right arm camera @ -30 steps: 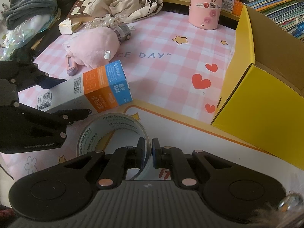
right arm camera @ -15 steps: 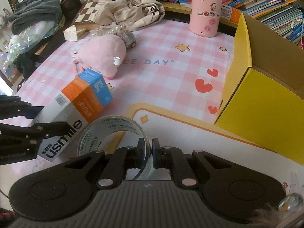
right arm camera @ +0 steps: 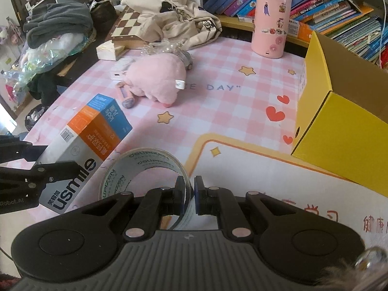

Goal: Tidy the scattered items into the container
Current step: 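Carry the usmile box and tape roll with both grippers toward the yellow box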

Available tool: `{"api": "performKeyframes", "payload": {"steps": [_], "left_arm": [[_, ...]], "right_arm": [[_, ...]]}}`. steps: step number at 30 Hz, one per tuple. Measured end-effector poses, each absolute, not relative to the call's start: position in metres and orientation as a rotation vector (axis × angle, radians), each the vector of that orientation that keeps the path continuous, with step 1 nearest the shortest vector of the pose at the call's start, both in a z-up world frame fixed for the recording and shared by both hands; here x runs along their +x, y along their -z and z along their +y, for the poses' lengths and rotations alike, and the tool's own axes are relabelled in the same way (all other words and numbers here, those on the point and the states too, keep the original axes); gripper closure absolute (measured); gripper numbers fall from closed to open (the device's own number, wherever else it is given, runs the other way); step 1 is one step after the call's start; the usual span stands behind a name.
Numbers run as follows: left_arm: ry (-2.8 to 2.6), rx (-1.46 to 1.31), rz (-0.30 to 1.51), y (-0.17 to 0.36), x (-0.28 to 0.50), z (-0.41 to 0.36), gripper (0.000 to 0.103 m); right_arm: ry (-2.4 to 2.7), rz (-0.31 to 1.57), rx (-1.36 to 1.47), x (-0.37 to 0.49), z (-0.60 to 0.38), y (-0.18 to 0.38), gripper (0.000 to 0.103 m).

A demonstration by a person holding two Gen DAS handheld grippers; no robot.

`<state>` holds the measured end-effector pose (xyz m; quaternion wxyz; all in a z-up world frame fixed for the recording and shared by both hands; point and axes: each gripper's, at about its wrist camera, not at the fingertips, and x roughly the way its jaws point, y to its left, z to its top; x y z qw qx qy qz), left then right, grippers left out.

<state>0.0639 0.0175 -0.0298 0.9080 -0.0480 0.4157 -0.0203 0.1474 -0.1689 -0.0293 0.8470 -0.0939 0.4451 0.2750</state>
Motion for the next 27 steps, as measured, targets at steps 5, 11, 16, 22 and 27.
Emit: {"api": "performKeyframes", "payload": {"steps": [5, 11, 16, 22, 27], "left_arm": [[0.061, -0.088, 0.847, 0.028, 0.049, 0.025, 0.065], [0.081, -0.075, 0.829, 0.025, 0.031, 0.035, 0.065], [0.089, -0.091, 0.811, 0.028, 0.023, 0.043, 0.065], [0.106, -0.036, 0.837, 0.041, 0.024, 0.041, 0.065], [0.119, 0.026, 0.879, 0.055, 0.032, 0.036, 0.064]], "right_arm": [[-0.571, 0.927, -0.194, 0.129, -0.161, 0.025, 0.095], [-0.554, 0.91, -0.185, 0.107, -0.151, 0.021, 0.095], [-0.512, 0.897, -0.181, 0.094, -0.146, 0.021, 0.095], [-0.473, 0.891, -0.177, 0.084, -0.148, 0.018, 0.095], [-0.455, 0.893, -0.194, 0.079, -0.15, 0.018, 0.095]]}}
